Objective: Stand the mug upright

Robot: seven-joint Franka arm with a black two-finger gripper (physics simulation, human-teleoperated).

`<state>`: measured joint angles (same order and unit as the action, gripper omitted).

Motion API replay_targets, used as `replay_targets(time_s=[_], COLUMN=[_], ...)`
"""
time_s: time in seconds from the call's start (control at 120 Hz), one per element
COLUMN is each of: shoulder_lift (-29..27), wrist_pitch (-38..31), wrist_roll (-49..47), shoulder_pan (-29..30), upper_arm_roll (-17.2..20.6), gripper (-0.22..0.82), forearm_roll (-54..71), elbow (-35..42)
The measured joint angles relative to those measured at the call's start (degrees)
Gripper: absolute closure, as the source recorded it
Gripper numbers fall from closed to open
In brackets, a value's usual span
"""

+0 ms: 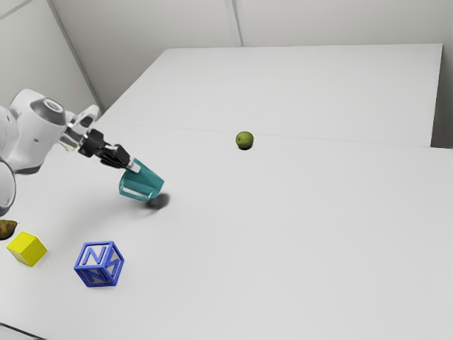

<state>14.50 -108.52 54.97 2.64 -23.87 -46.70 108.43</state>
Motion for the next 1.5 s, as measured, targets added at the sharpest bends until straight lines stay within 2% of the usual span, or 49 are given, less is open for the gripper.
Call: replay_targets(time_s=[0.258,0.692,1.0,1.092,1.5], shoulder_lift=[-1.22,-2.28,-3.71,-5.13,-6.08], wrist_pitch=[-2.14,-4.68,-6.35,-7.32,-14.65], wrist_roll=[-4.82,-15.02,-22.25,-24.39,-31.25], shoulder_pan=[-2.88,-6.50,-12.45,-13.78,-17.19], upper_arm_roll=[1.60,8.32,9.78,10.10,10.62], gripper=[0.79,0.79,0.79,0.79,0.79], forearm_roll=[7.63,27.11,40.06,43.18,47.58], elbow=[-0.39,-2.80,-1.88,0.45,6.12])
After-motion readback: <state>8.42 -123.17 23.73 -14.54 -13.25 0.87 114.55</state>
